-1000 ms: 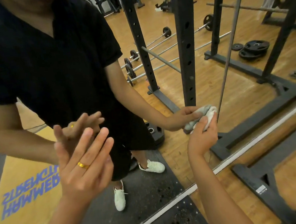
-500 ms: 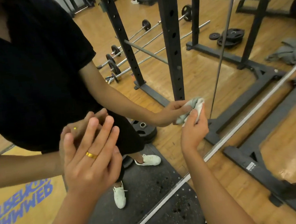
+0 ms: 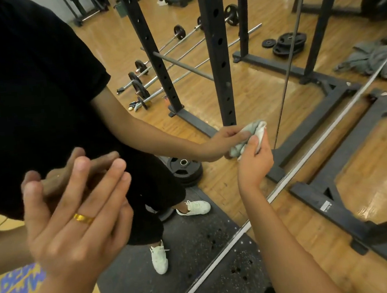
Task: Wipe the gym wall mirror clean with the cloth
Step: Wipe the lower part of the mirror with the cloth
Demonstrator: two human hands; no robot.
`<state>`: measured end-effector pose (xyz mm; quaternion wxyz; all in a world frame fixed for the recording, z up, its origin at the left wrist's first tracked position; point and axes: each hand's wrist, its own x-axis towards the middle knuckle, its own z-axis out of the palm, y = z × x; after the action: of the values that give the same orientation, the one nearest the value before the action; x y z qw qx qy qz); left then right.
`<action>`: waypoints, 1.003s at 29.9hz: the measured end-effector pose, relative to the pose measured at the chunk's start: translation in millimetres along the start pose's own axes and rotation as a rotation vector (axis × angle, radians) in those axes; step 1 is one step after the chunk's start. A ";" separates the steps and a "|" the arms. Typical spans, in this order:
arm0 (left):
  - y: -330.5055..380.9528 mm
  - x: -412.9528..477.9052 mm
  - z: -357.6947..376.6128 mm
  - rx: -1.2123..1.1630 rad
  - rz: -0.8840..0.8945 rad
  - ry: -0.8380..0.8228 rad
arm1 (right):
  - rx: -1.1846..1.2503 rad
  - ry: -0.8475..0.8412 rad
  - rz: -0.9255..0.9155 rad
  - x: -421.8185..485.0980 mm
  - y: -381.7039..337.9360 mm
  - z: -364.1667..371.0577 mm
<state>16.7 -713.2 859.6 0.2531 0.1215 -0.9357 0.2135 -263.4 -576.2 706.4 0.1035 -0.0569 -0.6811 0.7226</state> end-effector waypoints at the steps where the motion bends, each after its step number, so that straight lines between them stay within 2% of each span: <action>1: 0.9 0.6 -1.1 0.006 0.001 -0.041 | 0.019 0.013 -0.030 -2.2 -1.8 4.1; 3: 8.4 12.6 -19.9 -0.028 0.028 -0.042 | 0.033 0.031 -0.103 -8.7 -18.2 10.7; 5: 15.3 20.7 -35.2 -0.013 0.053 0.047 | 0.049 0.026 -0.148 -12.9 -28.9 16.2; 9: 14.5 16.2 -18.5 -0.086 0.076 0.141 | 0.023 0.017 -0.211 -7.0 -10.6 9.1; 12: 17.2 18.5 -17.4 -0.007 0.116 0.316 | 0.006 0.063 -0.021 -8.3 -4.1 6.2; 14: 19.8 25.1 -23.6 0.006 0.138 0.379 | 0.002 0.080 0.008 -14.7 -8.7 6.9; 20: 20.4 26.5 -25.1 0.000 0.108 0.400 | 0.077 0.003 -0.187 -65.8 -42.8 16.4; 23: 21.1 26.5 -25.3 -0.002 0.105 0.413 | 0.017 -0.028 -0.284 -74.3 -35.3 10.0; 25: 21.7 27.1 -25.4 -0.003 0.100 0.420 | -0.021 -0.006 -0.233 -72.7 -24.6 6.5; 28: 21.7 28.8 -28.2 -0.005 0.108 0.416 | -0.011 0.048 0.005 -75.4 -17.4 5.4; 30: 22.6 28.7 -31.0 -0.008 0.103 0.413 | 0.002 0.039 0.016 -87.4 -27.4 5.6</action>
<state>-2.0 -682.4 891.3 0.4289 0.0262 -0.8698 0.2426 -177.8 -600.1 728.9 0.1110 -0.0762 -0.6776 0.7230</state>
